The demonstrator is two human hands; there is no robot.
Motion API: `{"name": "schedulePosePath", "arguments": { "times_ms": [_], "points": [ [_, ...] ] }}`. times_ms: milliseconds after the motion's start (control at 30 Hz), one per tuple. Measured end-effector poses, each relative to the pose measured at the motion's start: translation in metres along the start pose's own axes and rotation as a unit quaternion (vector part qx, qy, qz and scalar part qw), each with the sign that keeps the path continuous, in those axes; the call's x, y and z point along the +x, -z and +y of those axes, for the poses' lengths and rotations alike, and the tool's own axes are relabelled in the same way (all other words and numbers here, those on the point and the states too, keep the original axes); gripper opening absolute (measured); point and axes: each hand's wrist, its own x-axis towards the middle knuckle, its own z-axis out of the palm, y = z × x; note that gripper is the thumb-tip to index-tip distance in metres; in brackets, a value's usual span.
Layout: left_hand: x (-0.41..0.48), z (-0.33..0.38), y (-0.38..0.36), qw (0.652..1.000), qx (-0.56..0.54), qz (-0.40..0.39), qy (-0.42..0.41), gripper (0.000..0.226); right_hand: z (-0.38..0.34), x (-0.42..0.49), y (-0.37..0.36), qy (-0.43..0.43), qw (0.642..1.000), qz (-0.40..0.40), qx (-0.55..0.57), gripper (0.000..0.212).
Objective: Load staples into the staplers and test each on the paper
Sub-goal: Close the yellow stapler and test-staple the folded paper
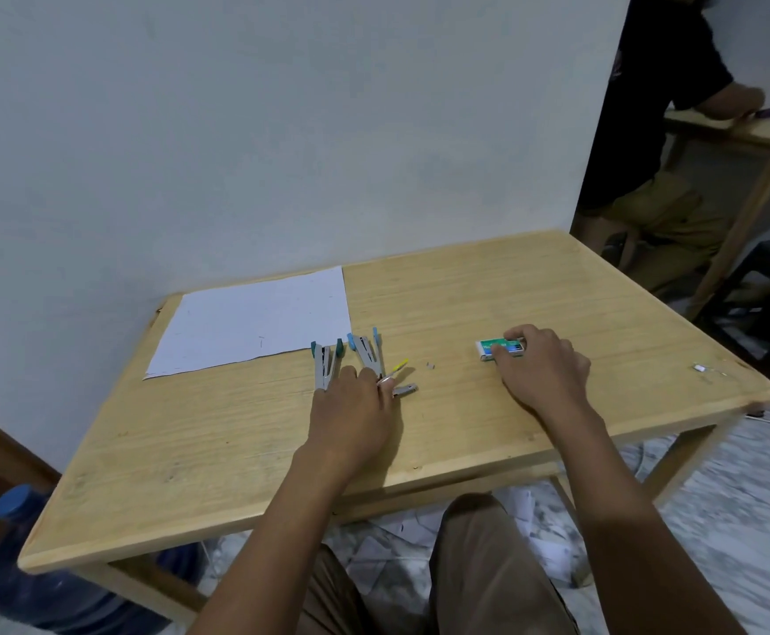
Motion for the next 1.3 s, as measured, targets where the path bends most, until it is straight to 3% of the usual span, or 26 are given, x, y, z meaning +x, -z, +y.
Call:
{"name": "schedulePosePath", "arguments": {
  "times_ms": [300,400,533,733,1300],
  "points": [
    [0.003,0.01,0.0,0.991,0.06,0.095,0.071,0.031,0.007,-0.009,-0.003,0.033,0.997,-0.003,0.069,0.033],
    [0.004,0.026,0.003,0.988,-0.029,0.148,0.021,0.032,0.009,-0.005,-0.001,0.031,0.997,-0.015,0.075,0.037],
    [0.007,0.057,0.001,0.988,-0.125,0.058,-0.072,0.046,0.016,0.001,0.002,0.029,0.998,-0.019,0.06,0.038],
    [0.033,0.089,-0.017,0.994,-0.028,-0.033,-0.103,0.047,0.025,0.007,0.004,0.034,0.994,-0.039,0.092,0.034],
    [0.031,0.073,-0.021,0.976,-0.191,0.001,-0.101,0.031,0.039,0.023,0.022,0.189,0.966,-0.174,-0.029,0.039]
  ]
}}
